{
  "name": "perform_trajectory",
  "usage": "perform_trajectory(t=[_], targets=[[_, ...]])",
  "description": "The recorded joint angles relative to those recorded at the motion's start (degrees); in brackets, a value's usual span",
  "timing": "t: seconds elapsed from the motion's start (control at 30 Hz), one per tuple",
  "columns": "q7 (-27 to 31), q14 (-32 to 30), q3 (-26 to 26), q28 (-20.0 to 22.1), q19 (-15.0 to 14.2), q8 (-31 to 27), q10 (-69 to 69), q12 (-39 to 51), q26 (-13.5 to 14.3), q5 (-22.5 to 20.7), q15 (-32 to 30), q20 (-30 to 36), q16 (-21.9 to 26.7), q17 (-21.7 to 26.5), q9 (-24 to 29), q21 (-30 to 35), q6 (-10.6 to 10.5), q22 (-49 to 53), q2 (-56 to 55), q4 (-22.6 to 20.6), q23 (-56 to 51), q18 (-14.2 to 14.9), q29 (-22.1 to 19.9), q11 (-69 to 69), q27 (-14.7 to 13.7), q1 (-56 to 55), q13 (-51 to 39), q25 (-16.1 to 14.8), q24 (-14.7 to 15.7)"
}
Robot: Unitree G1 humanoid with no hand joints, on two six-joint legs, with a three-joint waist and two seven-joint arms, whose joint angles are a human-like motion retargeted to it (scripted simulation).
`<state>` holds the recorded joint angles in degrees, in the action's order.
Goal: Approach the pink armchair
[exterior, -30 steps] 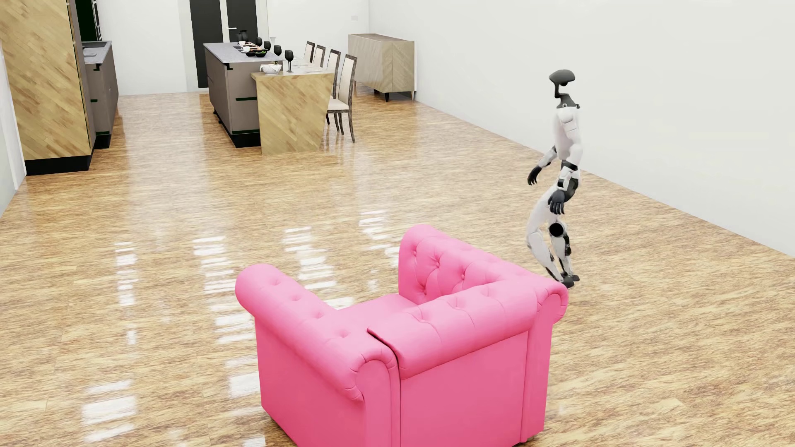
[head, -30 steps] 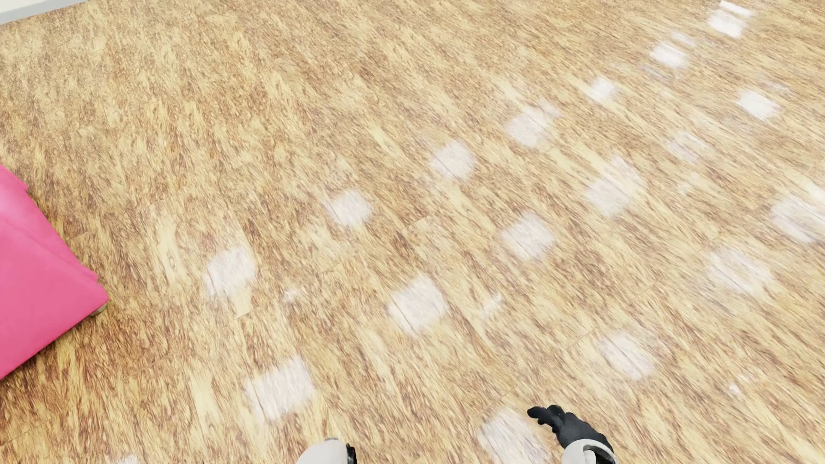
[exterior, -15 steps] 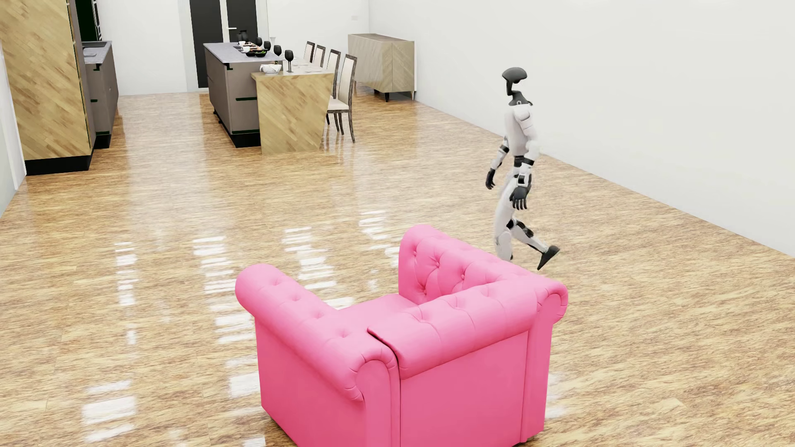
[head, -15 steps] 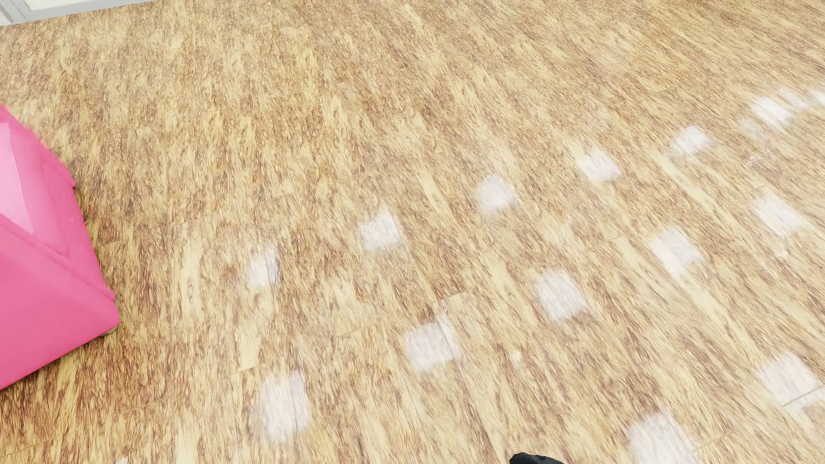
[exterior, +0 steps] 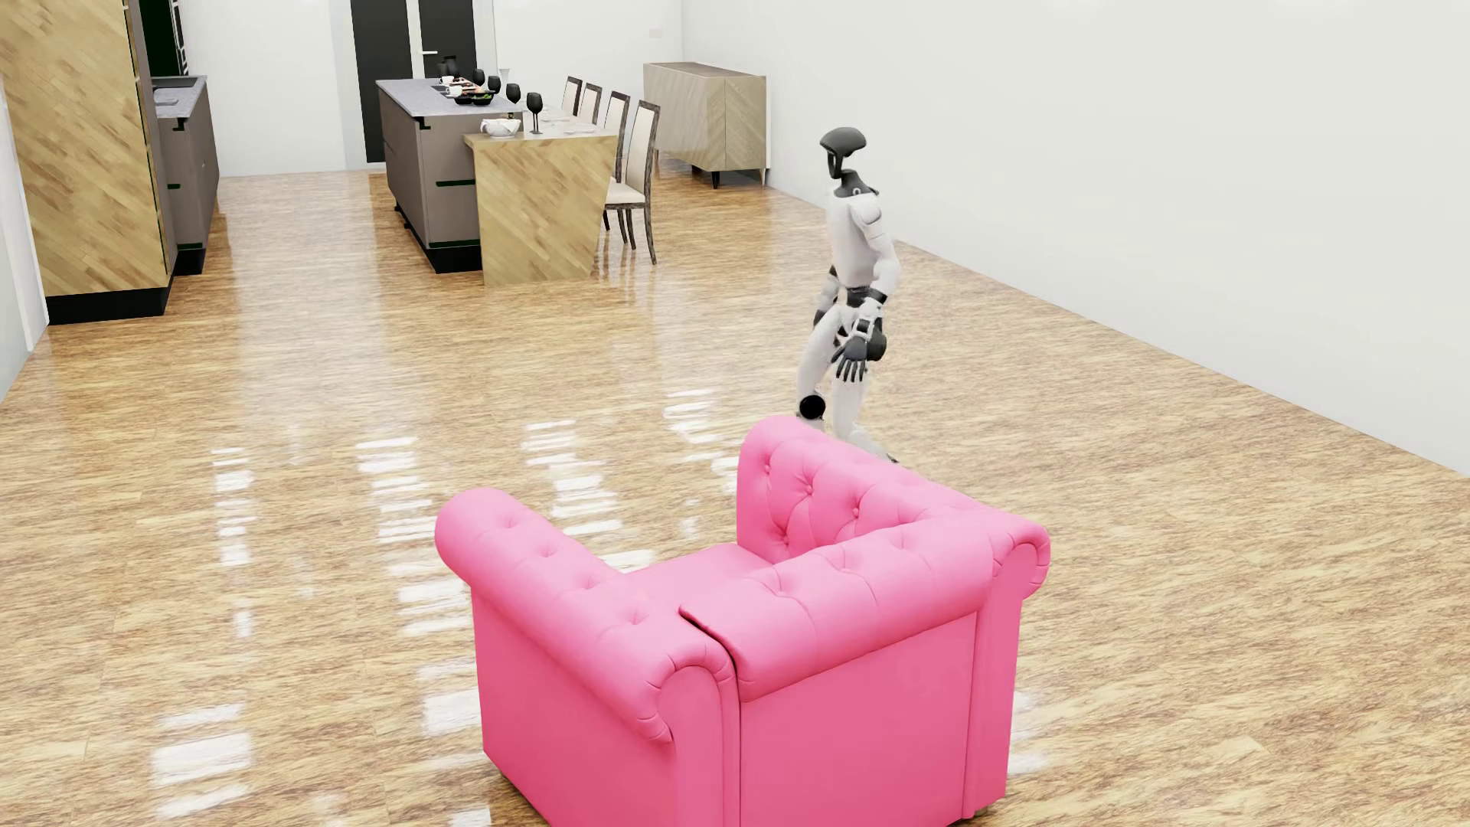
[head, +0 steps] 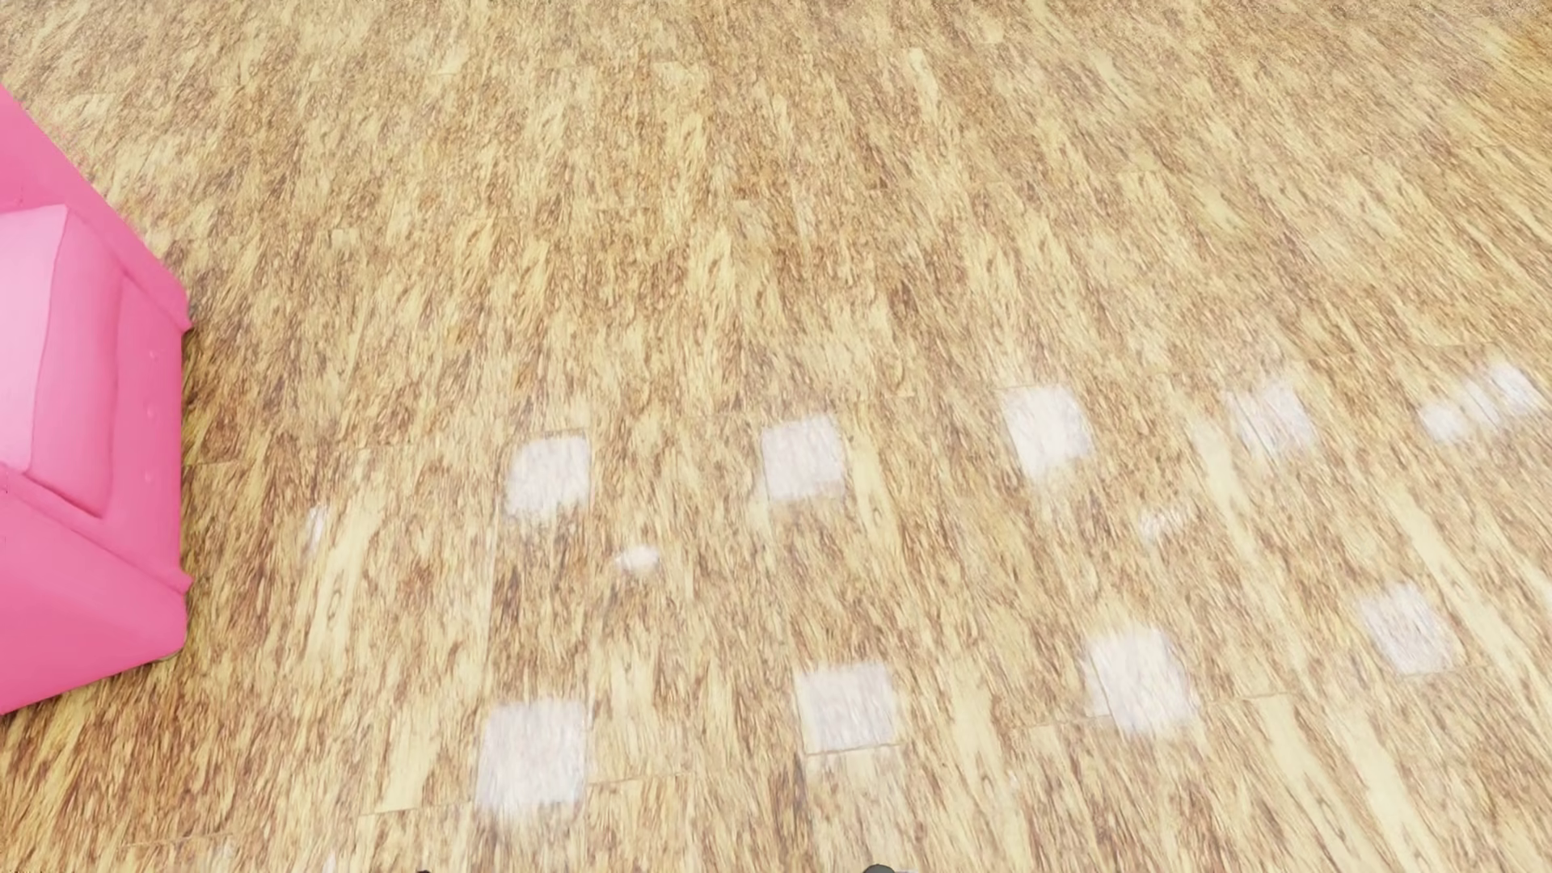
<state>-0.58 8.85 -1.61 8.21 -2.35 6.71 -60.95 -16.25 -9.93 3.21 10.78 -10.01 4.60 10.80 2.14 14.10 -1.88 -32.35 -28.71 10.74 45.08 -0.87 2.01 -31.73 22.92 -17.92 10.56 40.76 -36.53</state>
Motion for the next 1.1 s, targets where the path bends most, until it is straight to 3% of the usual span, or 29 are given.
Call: perform_trajectory(t=[0.07, 0.1, 0.17, 0.2, 0.3, 0.33, 0.37, 0.4, 0.43, 0.47, 0.5, 0.53, 0.57, 0.63, 0.67, 0.77, 0.87, 0.93, 0.97, 1.0, 1.03, 1.07, 1.1], targets=[[-2.21, -1.54, -1.48, -3.3, 0.76, 2.66, -11.28, -0.55, -2.13, -1.6, 3.03, 3.31, -0.14, 0.41, 0.15, 1.58, -0.96, -3.99, 5.5, 4.64, -1.74, -3.09, 0.21, 2.27, -1.52, -8.67, -4.13, 1.12, -2.23], [-4.01, -0.4, -2.29, -7.04, 1.0, 3.5, -12.65, -1.41, -2.56, -2.23, 4.31, 3.96, 0.14, 0.77, 0.1, 1.86, -1.24, -5.18, 8.03, 5.01, -3.17, -2.85, -0.77, 3.5, -2.3, -12.03, -6.4, 1.28, -2.88], [-7.89, 2.06, -3.64, -11.03, 1.38, 5.1, -8.49, -3.25, -3.71, -3.21, 7.3, 2.68, -0.44, 1.41, -0.15, 2.47, -1.32, -6.08, 12.1, 2.46, -6.95, 1.05, -2.79, 4.55, -3.78, -17.58, -10.62, 1.58, -2.95], [-10.04, 3.29, -4.07, -10.79, 1.47, 6.16, -3.45, -4.18, -4.05, -3.61, 9.2, 1.58, -0.95, 1.86, -0.32, 2.76, -1.27, -6.07, 14.03, 0.71, -9.17, 4.44, -3.52, 4.75, -4.57, -19.59, -12.58, 1.68, -2.8], [-19.43, 4.27, -4.8, -6.88, 1.13, 10.17, 21.87, -6.23, -4.94, -5.05, 13.95, -2.17, -3.36, 3.16, -1.17, 2.68, -1.17, -6.39, 20.18, -3.62, -14.52, 9.73, -5.56, 6.46, -6.34, -20.09, -17.33, 0.89, -1.49], [-23.82, 2.58, -5.0, -6.45, 0.84, 11.53, 30.46, -6.67, -5.27, -5.63, 15.03, -3.04, -4.17, 3.45, -1.59, 2.53, -1.13, -6.7, 22.19, -4.47, -15.28, 8.3, -5.64, 7.17, -6.41, -18.54, -18.39, 0.44, -1.02], [-29.71, 0.55, -5.23, -6.78, 0.44, 12.75, 34.64, -7.08, -5.31, -6.17, 15.58, -3.4, -4.77, 3.64, -1.99, 2.45, -1.1, -6.96, 24.01, -4.42, -15.45, -4.2, -5.39, 7.24, -6.23, -16.61, -19.2, -0.1, -0.87], [-30.69, 2.6, -5.75, -7.29, -0.21, 13.49, 34.83, -7.61, -5.15, -6.47, 15.8, -3.62, -5.06, 3.47, -2.21, 2.45, -0.91, -7.05, 25.19, -4.74, -14.91, -12.78, -5.26, 5.34, -5.85, -15.13, -19.74, -0.83, -0.96], [-29.12, 5.11, -6.42, -7.45, -1.31, 13.62, 33.61, -7.96, -5.09, -5.93, 14.36, -4.0, -5.53, 3.09, -2.22, 2.5, -0.64, -7.15, 25.34, -4.9, -13.44, -13.3, -5.5, 1.1, -5.15, -13.76, -19.94, -1.75, -0.97], [-27.89, 6.85, -6.99, -7.15, -2.6, 13.36, 32.29, -7.98, -5.33, -4.63, 9.51, -4.7, -6.27, 2.57, -2.06, 2.84, -0.37, -7.33, 24.02, -5.38, -10.91, -13.32, -5.8, -5.87, -4.08, -12.27, -19.81, -2.6, -0.8], [-26.89, 8.57, -7.35, -6.74, -5.98, 12.71, 31.59, -7.68, -5.63, -2.89, 1.99, -5.31, -6.98, 2.2, -1.86, 3.92, -0.1, -7.5, 21.52, -6.12, -7.56, -13.26, -5.25, -14.11, -2.86, -10.49, -19.53, -2.9, -0.76], [-25.72, 9.74, -7.45, -6.74, -8.98, 11.8, 31.59, -7.05, -5.51, -1.14, -4.85, -5.17, -7.16, 2.21, -1.71, 5.96, 0.17, -7.48, 18.28, -6.81, -3.98, -12.95, -3.21, -23.07, -1.97, -8.44, -19.17, -2.44, -1.23], [-24.15, 10.54, -7.27, -7.39, -10.96, 11.23, 31.95, -6.05, -4.76, 1.09, -7.94, -4.1, -6.68, 2.71, -1.62, 8.35, 0.44, -7.22, 14.68, -7.64, -0.91, -12.19, -0.23, -31.46, -1.71, -6.48, -18.6, -1.55, -2.21], [-19.13, 11.68, -6.17, -8.78, -7.42, 11.46, 32.62, -2.87, -2.77, 7.39, -6.22, -1.65, -4.87, 3.78, -1.48, 9.7, 1.17, -6.01, 7.74, -9.97, 2.15, -10.18, 2.67, -43.29, -1.84, -3.16, -15.18, -1.44, -3.93], [-15.77, 12.12, -5.36, -8.37, -5.48, 11.02, 32.93, -0.99, -2.15, 10.23, -5.68, -1.11, -4.21, 3.66, -1.42, 8.14, 1.57, -4.93, 4.42, -11.15, 2.51, -9.03, 1.3, -45.71, -1.65, -1.65, -12.23, -2.68, -4.19], [-4.86, 13.69, -2.86, -4.26, -6.16, 4.83, 32.97, 4.0, 1.98, 13.86, -4.99, 1.12, -2.98, 1.83, -1.33, 3.5, 2.59, -1.57, -4.41, -13.62, 3.54, -5.13, -2.99, -38.35, -0.95, 1.69, -3.35, -7.19, -4.02], [6.44, 16.19, -0.56, -4.08, -2.39, -1.55, 31.17, 7.97, 6.04, 14.88, -4.89, 8.44, -0.77, 0.46, -1.5, 3.81, 3.7, 1.22, -5.19, -14.69, 4.91, -0.76, 0.37, -12.18, -0.68, 3.32, 2.04, -7.72, -4.16], [14.07, 18.08, 0.54, -5.15, -5.42, -15.25, 30.67, 9.6, 7.48, 10.16, -8.7, 13.22, 0.37, -0.67, -1.63, 3.7, 4.26, 3.12, -2.25, -14.36, 4.19, 2.58, 1.31, 5.36, -1.04, 4.42, 4.15, -7.42, -3.79], [17.79, 19.32, 0.75, -5.53, -10.01, -18.86, 30.13, 9.98, 7.98, 8.91, -10.37, 14.95, 1.0, -1.73, -1.58, 3.15, 4.52, 4.26, -0.59, -13.48, 3.65, 4.27, 1.1, 7.61, -1.08, 4.65, 4.6, -7.76, -3.46], [21.11, 21.12, 0.71, -5.43, -11.69, -16.17, 28.14, 10.06, 8.41, 9.36, -4.18, 16.06, 1.44, -2.57, -1.37, 2.77, 4.8, 5.53, 0.63, -12.54, 3.16, 6.01, 0.68, 5.33, -1.04, 3.94, 4.49, -7.94, -3.09], [23.71, 22.49, 0.65, -4.44, -11.26, -11.67, 25.67, 9.73, 8.56, 9.27, 0.04, 16.06, 1.65, -3.17, -1.07, 3.38, 4.74, 7.01, 1.15, -10.88, 2.86, 7.48, -0.01, 2.34, -1.0, 2.67, 3.47, -7.13, -2.57], [23.51, 21.92, 0.57, -2.29, -9.84, -7.39, 23.52, 8.82, 8.43, 8.61, 2.02, 15.01, 1.01, -2.98, -0.84, 5.14, 4.24, 8.32, 1.52, -8.34, 2.79, 8.35, -1.09, 0.41, -0.68, 0.81, 1.59, -4.97, -1.67], [19.45, 19.81, 0.45, 0.55, -8.4, -3.56, 22.08, 7.38, 8.16, 7.67, 2.75, 13.71, -0.32, -1.94, -0.76, 7.72, 3.52, 9.01, 2.06, -4.65, 2.82, 7.84, -2.25, -0.09, -0.04, -1.15, -0.7, -1.93, -0.56]])
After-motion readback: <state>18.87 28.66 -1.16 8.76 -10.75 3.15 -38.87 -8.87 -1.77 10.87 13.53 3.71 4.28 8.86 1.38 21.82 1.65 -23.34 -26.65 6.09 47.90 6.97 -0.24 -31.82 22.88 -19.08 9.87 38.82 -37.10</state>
